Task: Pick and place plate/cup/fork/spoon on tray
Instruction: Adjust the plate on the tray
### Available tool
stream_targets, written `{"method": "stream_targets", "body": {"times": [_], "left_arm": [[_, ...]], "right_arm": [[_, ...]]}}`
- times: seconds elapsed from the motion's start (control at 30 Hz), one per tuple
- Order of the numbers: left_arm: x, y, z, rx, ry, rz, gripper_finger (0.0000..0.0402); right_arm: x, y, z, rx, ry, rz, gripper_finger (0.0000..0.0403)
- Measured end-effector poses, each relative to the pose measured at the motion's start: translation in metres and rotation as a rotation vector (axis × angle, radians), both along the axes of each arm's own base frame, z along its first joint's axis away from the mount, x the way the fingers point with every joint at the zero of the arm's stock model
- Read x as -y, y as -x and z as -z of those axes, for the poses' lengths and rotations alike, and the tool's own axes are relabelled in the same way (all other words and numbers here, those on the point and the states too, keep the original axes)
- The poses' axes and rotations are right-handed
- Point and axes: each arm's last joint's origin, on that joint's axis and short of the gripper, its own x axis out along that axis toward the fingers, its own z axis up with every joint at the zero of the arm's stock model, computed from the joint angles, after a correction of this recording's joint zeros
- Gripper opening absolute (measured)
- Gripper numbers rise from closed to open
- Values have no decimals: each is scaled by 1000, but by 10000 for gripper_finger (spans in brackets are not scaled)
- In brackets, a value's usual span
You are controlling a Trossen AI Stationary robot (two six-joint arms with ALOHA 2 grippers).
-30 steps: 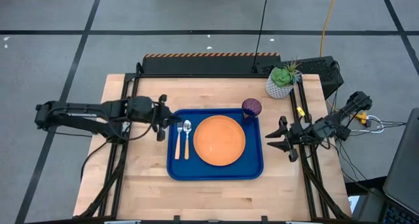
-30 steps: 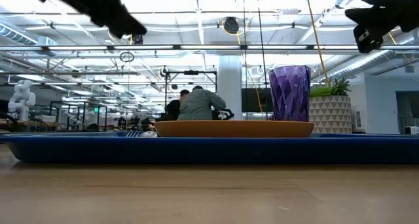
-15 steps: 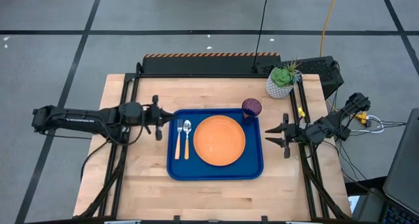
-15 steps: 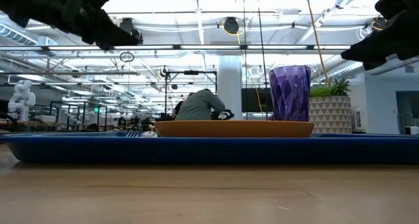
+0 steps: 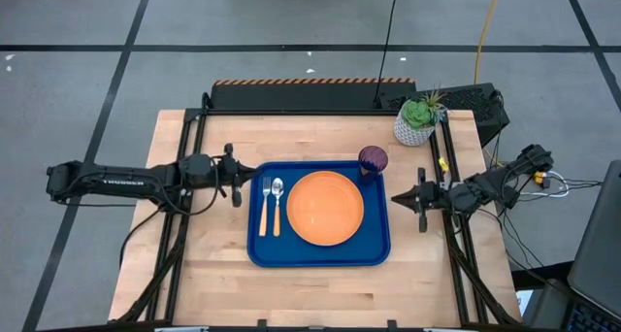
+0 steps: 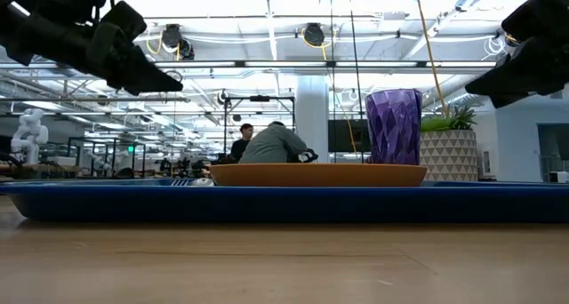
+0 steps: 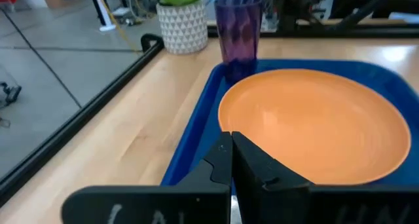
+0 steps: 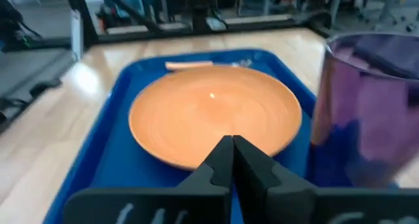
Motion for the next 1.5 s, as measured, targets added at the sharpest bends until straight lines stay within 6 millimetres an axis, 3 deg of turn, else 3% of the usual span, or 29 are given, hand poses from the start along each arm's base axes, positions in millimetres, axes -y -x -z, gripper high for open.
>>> {"method": "stream_targets", "body": {"times": [0.1, 0.2, 0.37, 0.87, 1.07, 1.27, 1.5], "left_arm": [[1, 2, 8, 42, 7, 14, 1], [1, 5, 17, 74, 6, 19, 1], [2, 9, 29, 75, 22, 16, 1], [3, 8, 26, 113, 27, 40, 1], [2, 8, 23, 142, 25, 37, 2], [2, 8, 23, 144, 28, 9, 2], [1, 8, 23, 145, 40, 2, 3]], "right_arm": [[-1, -5, 9, 81, -33, -33, 1], [-1, -9, 0, 175, -58, -76, 0], [1, -10, -1, 189, -81, -68, 0], [2, -11, -2, 203, -98, -60, 0], [-2, -17, 7, 90, -64, -110, 0], [-10, -37, -9, 46, 16, -154, 0], [-25, -78, -17, -160, 103, -159, 0]]}}
